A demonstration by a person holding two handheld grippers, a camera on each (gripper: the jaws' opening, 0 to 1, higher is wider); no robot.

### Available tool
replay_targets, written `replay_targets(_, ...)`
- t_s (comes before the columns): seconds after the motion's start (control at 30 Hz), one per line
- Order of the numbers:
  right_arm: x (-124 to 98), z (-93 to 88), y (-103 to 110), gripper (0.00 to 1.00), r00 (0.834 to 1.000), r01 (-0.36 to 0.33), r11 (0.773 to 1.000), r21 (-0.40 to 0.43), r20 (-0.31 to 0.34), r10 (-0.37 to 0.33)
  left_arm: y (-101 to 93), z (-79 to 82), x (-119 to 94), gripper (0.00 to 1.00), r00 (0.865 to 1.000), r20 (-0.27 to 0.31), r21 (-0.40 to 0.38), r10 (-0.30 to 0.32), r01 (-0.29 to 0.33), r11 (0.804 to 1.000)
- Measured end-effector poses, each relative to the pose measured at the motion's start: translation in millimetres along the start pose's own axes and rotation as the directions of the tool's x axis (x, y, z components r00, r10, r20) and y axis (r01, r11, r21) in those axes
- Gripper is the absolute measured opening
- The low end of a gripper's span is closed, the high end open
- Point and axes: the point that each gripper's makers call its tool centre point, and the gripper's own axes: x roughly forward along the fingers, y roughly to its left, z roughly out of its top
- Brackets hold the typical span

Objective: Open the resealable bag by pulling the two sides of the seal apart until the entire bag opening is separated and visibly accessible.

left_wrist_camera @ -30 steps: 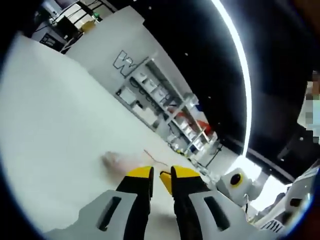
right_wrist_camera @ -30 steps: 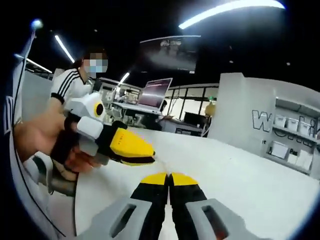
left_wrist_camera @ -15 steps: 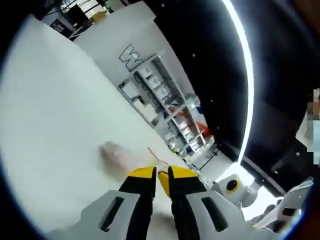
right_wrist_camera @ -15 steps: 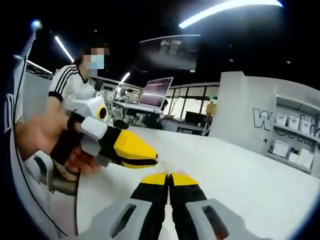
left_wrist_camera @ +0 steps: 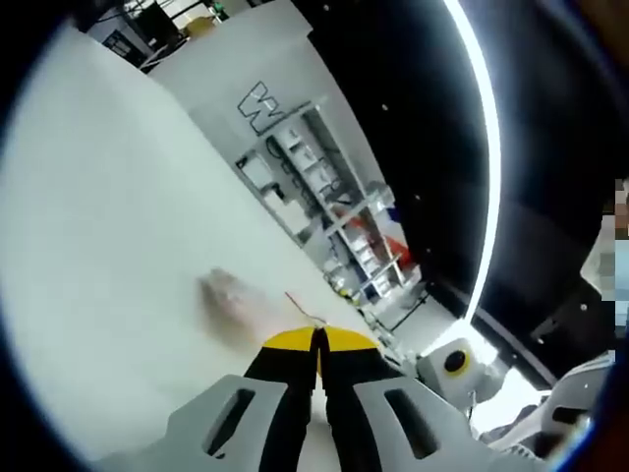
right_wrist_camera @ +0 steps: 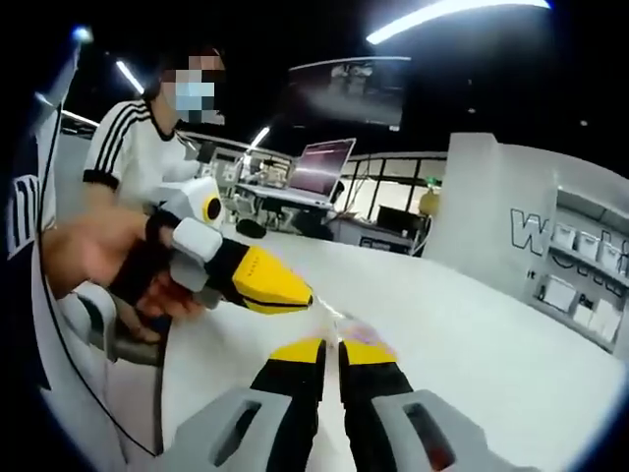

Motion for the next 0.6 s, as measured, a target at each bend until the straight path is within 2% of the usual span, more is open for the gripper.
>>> replay_targets(0.17,-16.6,2.3,-4.4,0.02,0.999,-0.017,1.0,-0.011,-0.027,0.017,5.7,-3.8,-3.8,0.02,1.0,-0.014,0.016,0.013,-0.013,1.0)
replay_targets(0.3,-22.7,19.5,-2.9,0.01,0.999,-0.038,0.999,-0.026,-0.006,0.038,7.7,-5.5,-4.5,0.02,0.999,-0.027,0.033,0.019,-0.018,0.999)
replay_targets(0.4,-19.1,35.5,4.2,0.01,0.998,-0.066,0.995,-0.069,0.019,0.067,7.1,-8.9,-4.6,0.02,0.999,-0.039,0.051,0.022,-0.02,0.999)
replay_targets(0.6,-3.5,29.5,18.6,0.02,0.991,-0.13,0.982,-0.138,-0.039,0.125,6.2,-9.5,-5.8,0.02,0.999,-0.045,0.081,0.025,-0.022,0.996)
